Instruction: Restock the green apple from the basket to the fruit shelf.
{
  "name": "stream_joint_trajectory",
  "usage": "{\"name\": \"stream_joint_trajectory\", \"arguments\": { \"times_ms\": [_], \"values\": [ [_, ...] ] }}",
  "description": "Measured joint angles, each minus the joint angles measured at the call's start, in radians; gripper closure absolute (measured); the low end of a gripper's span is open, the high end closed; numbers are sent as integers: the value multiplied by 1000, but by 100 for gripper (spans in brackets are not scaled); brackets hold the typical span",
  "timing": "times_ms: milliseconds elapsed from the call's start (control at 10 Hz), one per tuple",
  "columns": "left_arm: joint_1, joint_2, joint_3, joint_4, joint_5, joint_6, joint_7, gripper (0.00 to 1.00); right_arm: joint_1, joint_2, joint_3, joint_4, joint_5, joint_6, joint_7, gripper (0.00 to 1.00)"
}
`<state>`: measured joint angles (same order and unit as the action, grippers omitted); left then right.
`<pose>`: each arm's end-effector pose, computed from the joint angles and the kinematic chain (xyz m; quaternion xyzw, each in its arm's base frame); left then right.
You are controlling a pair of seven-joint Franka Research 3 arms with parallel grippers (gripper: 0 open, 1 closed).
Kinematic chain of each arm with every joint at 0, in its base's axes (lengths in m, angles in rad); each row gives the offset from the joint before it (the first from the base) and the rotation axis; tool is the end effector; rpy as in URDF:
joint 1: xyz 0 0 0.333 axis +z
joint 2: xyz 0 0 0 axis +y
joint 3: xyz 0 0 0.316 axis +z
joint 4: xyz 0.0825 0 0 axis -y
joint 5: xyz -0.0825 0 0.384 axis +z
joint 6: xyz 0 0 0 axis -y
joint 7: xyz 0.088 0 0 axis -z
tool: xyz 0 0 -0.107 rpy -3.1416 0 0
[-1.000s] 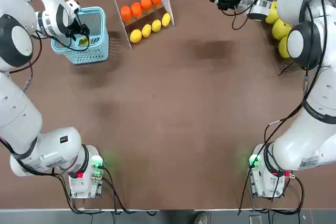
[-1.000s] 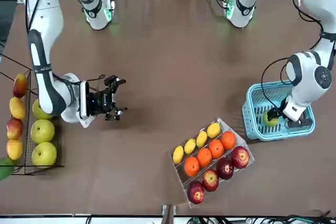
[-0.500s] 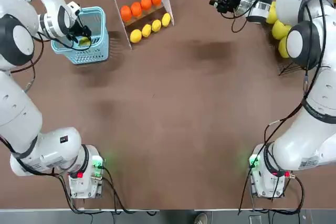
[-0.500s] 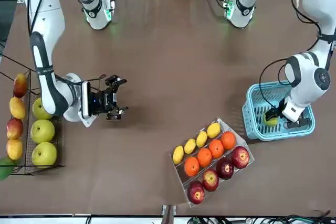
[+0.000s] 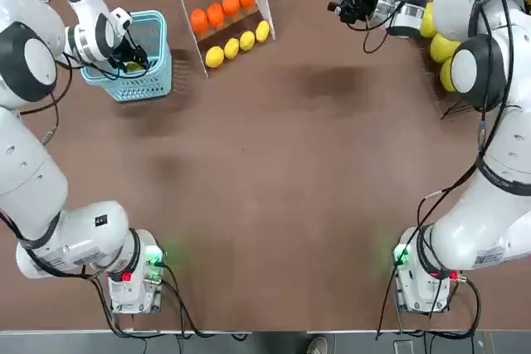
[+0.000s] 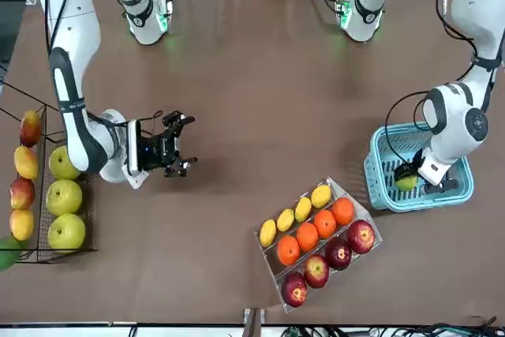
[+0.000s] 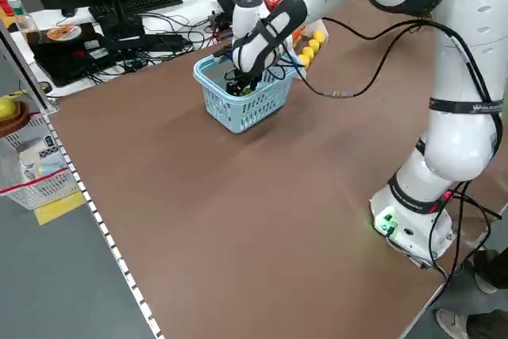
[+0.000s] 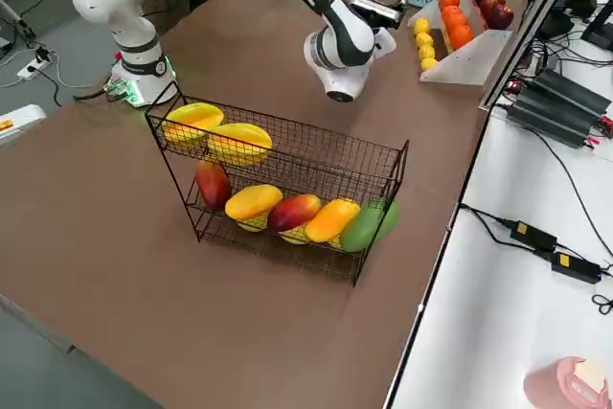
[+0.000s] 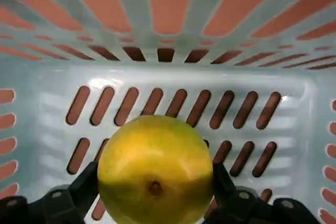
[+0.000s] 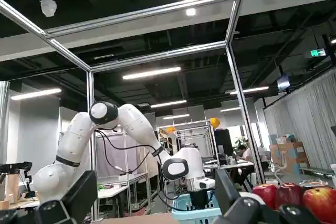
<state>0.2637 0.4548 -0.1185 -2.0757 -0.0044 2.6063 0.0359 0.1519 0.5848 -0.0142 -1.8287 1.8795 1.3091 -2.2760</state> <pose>0.5906 0.0875 0.2152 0.9968 0.0634 0.0416 0.0232 0.6042 0.2063 0.3010 -0.3967 -0.3900 -0.5274 0.6422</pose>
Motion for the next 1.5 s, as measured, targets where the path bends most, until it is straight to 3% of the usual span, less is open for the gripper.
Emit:
{"name": "stream_joint_trajectory", "arguments": {
  "times_ms": [200, 500, 1000, 1200, 1500],
  "values": [
    [0, -14, -6, 39, 0, -47, 0, 13, 0, 0, -1, 0, 0, -12, -31, 0],
    [0, -106, -17, 164, 0, -351, -2, 13, 0, 0, -3, -11, 1, -14, -36, 0],
    [-1, -284, -48, 203, -34, -588, -73, 13, -3, 0, -9, -15, 1, -19, -36, 0],
    [-1, -352, -85, 214, -226, -673, -121, 13, -4, 0, -9, -16, 2, -32, -36, 0],
    [-2, -371, -167, 213, -568, -680, -196, 13, 8, 0, -6, -27, 2, -38, -36, 0]
  ]
}}
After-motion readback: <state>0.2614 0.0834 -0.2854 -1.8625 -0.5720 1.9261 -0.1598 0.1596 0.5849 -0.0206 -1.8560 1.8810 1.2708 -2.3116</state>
